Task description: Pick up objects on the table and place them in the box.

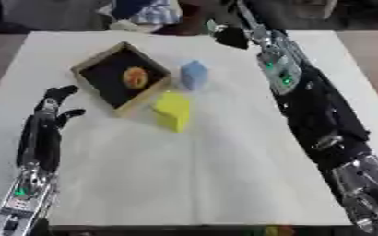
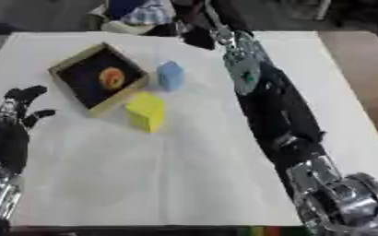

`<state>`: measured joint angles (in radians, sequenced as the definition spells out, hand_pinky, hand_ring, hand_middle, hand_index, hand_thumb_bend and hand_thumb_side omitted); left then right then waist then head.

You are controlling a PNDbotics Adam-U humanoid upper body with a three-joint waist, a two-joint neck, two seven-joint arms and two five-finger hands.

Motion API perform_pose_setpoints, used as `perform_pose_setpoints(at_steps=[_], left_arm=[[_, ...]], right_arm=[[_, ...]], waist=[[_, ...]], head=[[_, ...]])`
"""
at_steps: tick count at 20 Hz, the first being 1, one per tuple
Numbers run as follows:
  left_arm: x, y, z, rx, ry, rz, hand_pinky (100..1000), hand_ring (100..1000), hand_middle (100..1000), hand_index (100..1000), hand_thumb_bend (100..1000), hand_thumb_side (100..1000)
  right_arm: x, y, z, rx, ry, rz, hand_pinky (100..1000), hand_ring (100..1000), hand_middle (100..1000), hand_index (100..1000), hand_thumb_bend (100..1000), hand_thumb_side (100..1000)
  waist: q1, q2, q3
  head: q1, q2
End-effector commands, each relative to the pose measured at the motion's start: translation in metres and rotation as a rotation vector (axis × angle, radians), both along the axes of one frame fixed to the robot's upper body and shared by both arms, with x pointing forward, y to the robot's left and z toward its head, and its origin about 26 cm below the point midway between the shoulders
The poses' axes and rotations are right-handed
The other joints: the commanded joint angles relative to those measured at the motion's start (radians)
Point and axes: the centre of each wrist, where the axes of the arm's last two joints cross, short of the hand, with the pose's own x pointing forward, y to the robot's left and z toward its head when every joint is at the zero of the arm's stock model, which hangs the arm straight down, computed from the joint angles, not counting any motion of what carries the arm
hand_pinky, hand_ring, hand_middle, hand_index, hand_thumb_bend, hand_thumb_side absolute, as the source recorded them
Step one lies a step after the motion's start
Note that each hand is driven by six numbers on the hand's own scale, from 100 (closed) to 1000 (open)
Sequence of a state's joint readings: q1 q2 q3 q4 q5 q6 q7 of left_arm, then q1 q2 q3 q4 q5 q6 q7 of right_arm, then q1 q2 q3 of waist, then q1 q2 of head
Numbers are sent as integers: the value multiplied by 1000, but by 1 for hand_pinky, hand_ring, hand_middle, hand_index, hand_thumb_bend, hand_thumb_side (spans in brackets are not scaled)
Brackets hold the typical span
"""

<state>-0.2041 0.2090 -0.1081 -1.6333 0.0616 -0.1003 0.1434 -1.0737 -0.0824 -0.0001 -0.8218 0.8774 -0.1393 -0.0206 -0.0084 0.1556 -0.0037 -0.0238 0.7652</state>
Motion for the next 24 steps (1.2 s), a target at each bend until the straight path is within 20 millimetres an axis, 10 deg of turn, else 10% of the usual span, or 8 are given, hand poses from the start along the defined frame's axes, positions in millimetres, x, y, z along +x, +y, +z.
perform_pose_setpoints(at_steps=[1, 24], left_arm=[[1, -1, 5, 2, -19, -12, 723, 982, 769, 785, 100, 943], [2, -3, 5, 5, -18, -21, 724, 984, 769, 785, 100, 945]], right_arm=[[0, 1, 19, 20, -51, 11, 788, 763, 759, 998, 100, 553], [5, 21, -11, -334, 137, -19, 838, 862, 902, 1000, 100, 715]], waist=[[5, -32, 0], [7, -26, 14]], head=[[-3, 5], [-18, 5]])
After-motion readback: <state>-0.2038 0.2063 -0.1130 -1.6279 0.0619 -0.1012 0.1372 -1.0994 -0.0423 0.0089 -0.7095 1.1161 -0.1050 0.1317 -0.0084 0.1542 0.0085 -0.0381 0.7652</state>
